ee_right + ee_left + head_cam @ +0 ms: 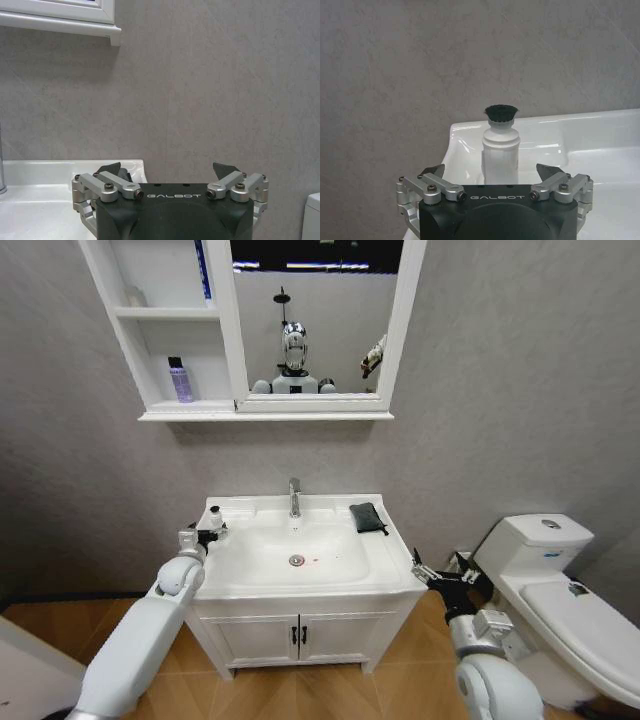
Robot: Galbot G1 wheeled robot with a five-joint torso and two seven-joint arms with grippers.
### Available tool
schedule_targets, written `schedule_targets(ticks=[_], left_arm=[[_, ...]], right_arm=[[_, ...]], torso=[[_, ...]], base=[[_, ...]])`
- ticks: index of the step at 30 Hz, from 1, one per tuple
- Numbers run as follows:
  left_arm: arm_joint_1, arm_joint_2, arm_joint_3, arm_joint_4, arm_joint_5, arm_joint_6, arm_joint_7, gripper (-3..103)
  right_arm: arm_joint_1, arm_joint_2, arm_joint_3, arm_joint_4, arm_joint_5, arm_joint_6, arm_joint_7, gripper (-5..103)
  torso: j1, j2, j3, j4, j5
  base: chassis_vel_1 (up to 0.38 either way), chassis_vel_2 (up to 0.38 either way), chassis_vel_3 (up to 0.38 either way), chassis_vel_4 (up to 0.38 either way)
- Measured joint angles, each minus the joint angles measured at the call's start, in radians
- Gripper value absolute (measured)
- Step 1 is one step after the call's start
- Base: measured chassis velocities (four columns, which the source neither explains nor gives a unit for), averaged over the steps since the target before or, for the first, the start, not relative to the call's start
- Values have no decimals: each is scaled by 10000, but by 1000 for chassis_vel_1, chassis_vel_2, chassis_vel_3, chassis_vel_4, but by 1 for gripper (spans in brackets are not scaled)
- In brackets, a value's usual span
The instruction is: Move facial cleanser and shampoo from washbasin to cabinet, then wipe washbasin with towel.
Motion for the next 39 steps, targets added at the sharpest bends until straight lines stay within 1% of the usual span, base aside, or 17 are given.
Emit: schedule_targets(ticks=[3, 4, 6, 8, 13, 17, 19, 23, 26, 29, 30, 32, 33, 35, 36, 38, 39], left_arm=[[-128, -95, 85, 185, 87, -21, 139, 97], [-213, -179, 127, 357, 167, -35, 172, 88], [-273, -233, 135, 489, 238, -49, 173, 82], [-298, -255, 135, 547, 272, -52, 172, 82], [-418, -293, 114, 771, 390, -57, 223, 60], [-480, -322, 108, 853, 421, -81, 270, 50], [-500, -353, 71, 875, 431, -90, 322, 39], [-394, -332, -41, 489, 352, -83, 250, 32], [-238, -138, -186, -427, -151, 188, -222, 32], [-354, 671, -284, -2526, -1942, 1351, -1370, 32], [-354, 671, -284, -2526, -1942, 1351, -1370, 32], [-990, 1531, -270, -3725, -3161, 2067, -2050, 32], [-990, 1531, -270, -3725, -3161, 2067, -2050, 32], [-2464, 2455, -12, -4341, -4880, 2734, -2623, 32], [-2464, 2455, -12, -4341, -4880, 2734, -2623, 32], [-4185, 2894, 568, -4287, -6053, 3081, -2774, 32], [-4185, 2894, 568, -4287, -6053, 3081, -2774, 32]], right_arm=[[-2, 0, 18, 0, -1, 0, 6, 100], [-8, 0, 30, 3, -1, -1, 9, 100], [-9, 1, 41, 6, -2, -1, 11, 100], [-9, 2, 49, 6, -2, -1, 13, 100], [-24, 8, 70, 6, -8, -2, 21, 100], [-36, 29, 62, 6, -17, -1, 24, 100], [-52, 42, 46, 11, -33, -2, 28, 100], [-52, 28, 43, 14, -36, -2, 33, 100], [-23, -6, 32, 10, -38, -12, 40, 100], [51, -31, -81, -30, -66, -37, 39, 100], [51, -31, -81, -30, -66, -37, 39, 100], [83, -17, -163, -50, -88, -64, 39, 100], [83, -17, -163, -50, -88, -64, 39, 100], [71, 13, -247, -96, -159, -64, 13, 100], [71, 13, -247, -96, -159, -64, 13, 100], [57, 25, -276, -98, -180, -58, -2, 100], [57, 25, -276, -98, -180, -58, -2, 100]], torso=[[0, 0, 0, 0, 0], [0, 0, 0, 0, 0], [0, 0, 0, 0, 0], [0, 0, 0, 0, 0], [0, 0, 0, 1, 0], [0, 0, 0, 0, 0], [0, 0, 1, 0, 0], [0, -1, 1, 0, -3], [1, -1, 1, 1, -4], [-1, -1, 0, 2, -1], [-1, -1, 0, 2, -1], [-1, -1, -1, 3, 1], [-1, -1, -1, 3, 1], [-1, 0, 0, 5, -3], [-1, 0, 0, 5, -3], [-1, 0, -2, 3, 2], [-1, 0, -2, 3, 2]], base=[[0, 0, 0, 0], [0, 0, 0, 0], [0, 0, 0, 0], [0, 0, 0, 0], [0, 0, 0, 0], [0, 0, 0, 0], [0, 0, 0, 0], [0, 0, 0, 0], [0, 0, 0, 0], [0, 0, 0, 0], [0, 0, 0, 0], [0, 0, 0, 0], [0, 0, 0, 0], [0, 0, 0, 0], [0, 0, 0, 0], [0, 0, 0, 0], [0, 0, 0, 0]])
